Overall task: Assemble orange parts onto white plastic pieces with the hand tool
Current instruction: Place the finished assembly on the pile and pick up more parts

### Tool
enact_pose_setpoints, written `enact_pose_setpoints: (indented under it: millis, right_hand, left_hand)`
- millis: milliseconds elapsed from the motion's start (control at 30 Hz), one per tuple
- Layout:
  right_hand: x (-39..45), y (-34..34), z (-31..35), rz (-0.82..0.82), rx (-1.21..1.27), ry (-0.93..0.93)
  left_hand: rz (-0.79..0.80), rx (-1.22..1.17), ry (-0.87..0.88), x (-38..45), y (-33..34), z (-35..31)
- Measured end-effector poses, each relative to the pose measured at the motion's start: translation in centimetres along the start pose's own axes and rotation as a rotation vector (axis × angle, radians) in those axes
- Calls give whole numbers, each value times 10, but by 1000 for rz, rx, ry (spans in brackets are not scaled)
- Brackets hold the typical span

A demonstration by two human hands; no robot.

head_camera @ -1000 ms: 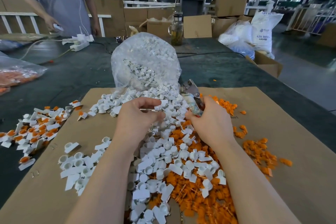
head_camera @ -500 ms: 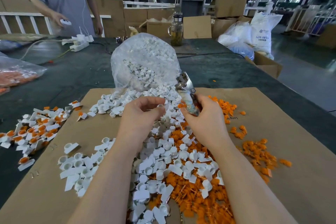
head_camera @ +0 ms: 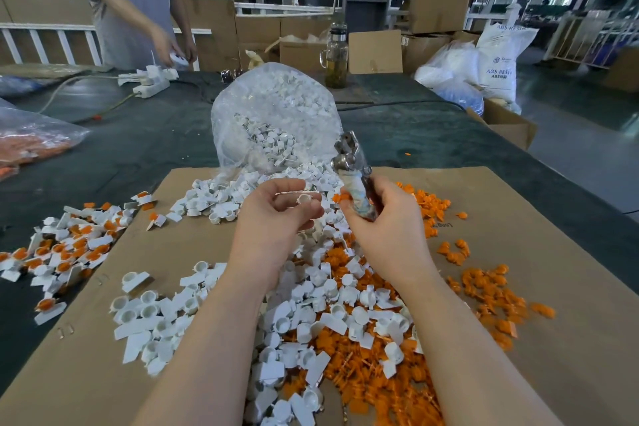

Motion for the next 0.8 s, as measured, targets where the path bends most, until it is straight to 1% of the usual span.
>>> enact_pose_setpoints:
  millis: [133,300,400,500,667,800]
  right_hand:
    - [0,1,0,-3,27,-6]
    - [0,0,0,-8,41,-33]
    - [0,1,1,-8,40,-47]
    - [-1,1,1,1,29,-48]
    - [-2,2,3,4,-30,-64]
    - [-2,1,1,-16,-53,-36]
  left_hand:
    - [-30,18,2,2,-3,2]
    - [7,20,6,0,-2,3]
    - [-24,65,-7,-1,1,3]
    - [-41,41,-26,-3,2,2]
    - [-25,31,-32,-6,4,0]
    - [-28,71,-8,-8,7,-3]
Point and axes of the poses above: each hand's wrist, its own x-axis towards the middle knuckle, its own y-axis out of the palm, z = x × y, the point moved 2 cm from there along x, towards the middle knuckle, and after that the axes turned 3 degrees about -z, right-handed, at the moved point
